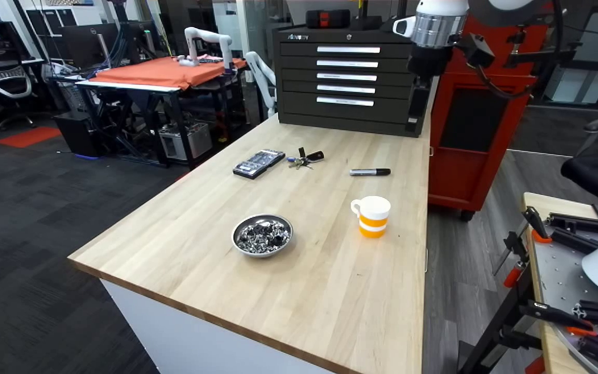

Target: Pick up the pen from the table and put it in the cup.

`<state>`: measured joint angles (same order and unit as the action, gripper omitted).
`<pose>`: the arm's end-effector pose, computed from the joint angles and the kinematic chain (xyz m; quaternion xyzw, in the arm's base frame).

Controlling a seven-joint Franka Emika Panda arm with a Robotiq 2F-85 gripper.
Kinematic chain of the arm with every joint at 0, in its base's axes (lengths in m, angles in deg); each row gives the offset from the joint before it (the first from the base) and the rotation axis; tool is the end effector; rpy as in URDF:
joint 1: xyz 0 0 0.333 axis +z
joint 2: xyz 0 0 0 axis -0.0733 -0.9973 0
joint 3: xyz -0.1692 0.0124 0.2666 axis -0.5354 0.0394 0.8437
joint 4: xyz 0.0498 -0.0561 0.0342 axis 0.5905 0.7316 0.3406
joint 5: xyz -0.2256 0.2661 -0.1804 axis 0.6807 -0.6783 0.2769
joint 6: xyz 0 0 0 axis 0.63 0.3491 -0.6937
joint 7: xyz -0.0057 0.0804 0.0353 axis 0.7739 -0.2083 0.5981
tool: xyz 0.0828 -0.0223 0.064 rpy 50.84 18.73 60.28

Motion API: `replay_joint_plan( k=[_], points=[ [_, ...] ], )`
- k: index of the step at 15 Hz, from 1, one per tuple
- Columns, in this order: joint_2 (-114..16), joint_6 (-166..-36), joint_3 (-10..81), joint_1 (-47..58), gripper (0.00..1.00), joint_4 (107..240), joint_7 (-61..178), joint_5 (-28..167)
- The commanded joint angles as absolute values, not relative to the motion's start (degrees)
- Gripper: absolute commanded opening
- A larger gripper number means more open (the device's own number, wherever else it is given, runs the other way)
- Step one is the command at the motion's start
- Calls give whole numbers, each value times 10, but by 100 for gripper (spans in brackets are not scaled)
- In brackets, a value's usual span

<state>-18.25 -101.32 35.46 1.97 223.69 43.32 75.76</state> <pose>0.4505 -0.0507 0.3880 0.9934 0.0880 0.0475 0.0562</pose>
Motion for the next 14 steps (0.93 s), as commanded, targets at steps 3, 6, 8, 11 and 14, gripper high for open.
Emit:
replay_joint_plan(
  k=[3, 6, 8, 11, 14],
  points=[
    [-231, -1064, 306, 4, 100, 2223, 311, 749],
    [-265, -1068, 290, -1, 100, 2204, 246, 747],
    [-292, -1065, 286, -5, 100, 2182, 209, 747],
    [-285, -1056, 296, -11, 100, 2190, 220, 754],
    [-297, -1056, 298, -12, 100, 2183, 218, 754]
  ],
)
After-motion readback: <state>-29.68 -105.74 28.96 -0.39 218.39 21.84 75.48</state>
